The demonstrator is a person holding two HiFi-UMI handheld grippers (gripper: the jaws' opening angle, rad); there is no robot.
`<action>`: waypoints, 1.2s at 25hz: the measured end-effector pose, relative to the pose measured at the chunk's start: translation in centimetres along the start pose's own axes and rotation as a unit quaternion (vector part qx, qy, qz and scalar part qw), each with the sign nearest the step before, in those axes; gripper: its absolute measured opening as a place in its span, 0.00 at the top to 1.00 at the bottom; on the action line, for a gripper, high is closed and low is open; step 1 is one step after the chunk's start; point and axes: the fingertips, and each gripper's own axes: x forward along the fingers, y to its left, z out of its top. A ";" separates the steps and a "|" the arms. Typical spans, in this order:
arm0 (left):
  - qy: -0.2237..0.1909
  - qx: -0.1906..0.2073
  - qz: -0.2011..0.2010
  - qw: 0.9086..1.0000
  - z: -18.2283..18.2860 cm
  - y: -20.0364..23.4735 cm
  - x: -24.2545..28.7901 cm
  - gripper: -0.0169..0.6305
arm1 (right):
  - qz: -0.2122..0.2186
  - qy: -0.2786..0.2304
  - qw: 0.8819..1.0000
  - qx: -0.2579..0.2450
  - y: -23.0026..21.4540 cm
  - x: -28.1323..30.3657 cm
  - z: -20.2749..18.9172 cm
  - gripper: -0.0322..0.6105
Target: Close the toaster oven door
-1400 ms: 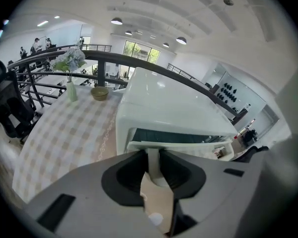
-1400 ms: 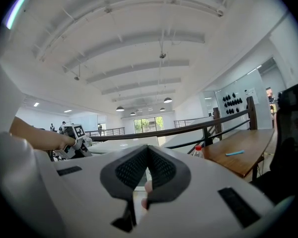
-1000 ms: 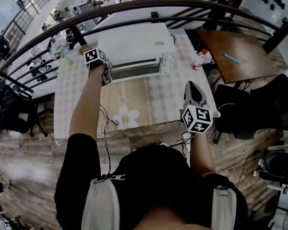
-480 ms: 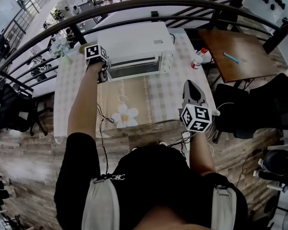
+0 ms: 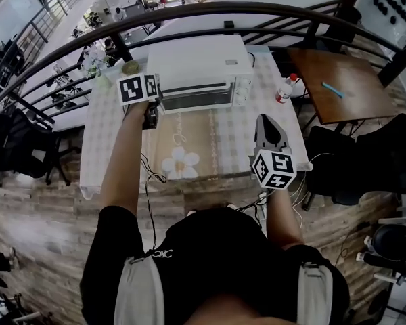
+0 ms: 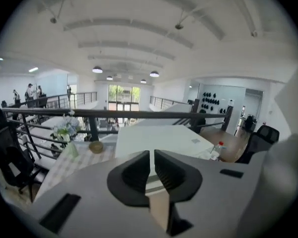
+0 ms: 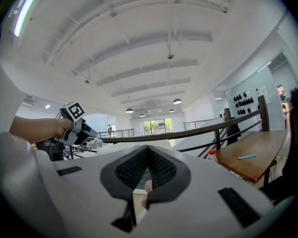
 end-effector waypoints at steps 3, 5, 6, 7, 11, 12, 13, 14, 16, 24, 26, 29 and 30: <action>-0.088 0.043 0.031 0.995 1.3 -1.3 -4.3 0.93 | 0.015 -0.017 1.000 -0.002 1.1 0.4 1.3 0.96; -0.129 0.067 0.046 0.988 1.5 -2.3 -7.0 0.94 | 0.027 -0.033 0.999 0.000 2.0 0.5 2.3 0.96; -0.150 0.073 0.048 0.985 1.5 -2.9 -8.3 0.95 | 0.029 -0.044 0.999 0.001 2.3 0.5 2.9 0.96; -0.171 0.074 0.048 0.981 1.4 -3.5 -9.6 0.95 | 0.029 -0.054 0.998 0.002 2.5 0.6 3.3 0.96; -0.261 0.073 0.026 0.962 0.3 -6.2 -14.3 0.95 | 0.044 -0.065 0.997 -0.004 3.9 0.9 4.2 0.96; -0.273 0.076 0.018 0.959 -0.4 -7.0 -15.1 0.95 | 0.048 -0.063 0.997 -0.011 4.3 1.0 4.1 0.96; -0.283 0.077 0.008 0.956 -1.0 -7.8 -15.8 0.95 | 0.052 -0.062 0.997 -0.017 4.8 1.1 4.1 0.96; -0.292 0.078 -0.006 0.953 -1.6 -8.6 -16.3 0.95 | 0.055 -0.062 0.996 -0.021 5.2 1.2 4.1 0.96; -0.303 0.075 -0.033 0.950 -2.7 -9.9 -16.7 0.95 | 0.062 -0.065 0.996 -0.025 5.9 1.4 4.2 0.96; -0.313 0.043 -0.041 0.948 -4.5 -9.8 -17.6 0.95 | 0.069 -0.062 0.995 -0.035 6.9 0.7 3.8 0.96; -0.315 0.042 -0.043 0.947 -4.3 -10.0 -17.9 0.95 | 0.071 -0.064 0.995 -0.036 7.0 0.6 3.9 0.96; -0.315 0.057 -0.035 0.947 -4.1 -10.4 -18.3 0.95 | 0.069 -0.068 0.995 -0.033 7.1 0.5 3.9 0.96; -0.316 0.064 -0.033 0.946 -4.0 -10.5 -18.4 0.95 | 0.067 -0.068 0.995 -0.032 7.1 0.4 3.9 0.96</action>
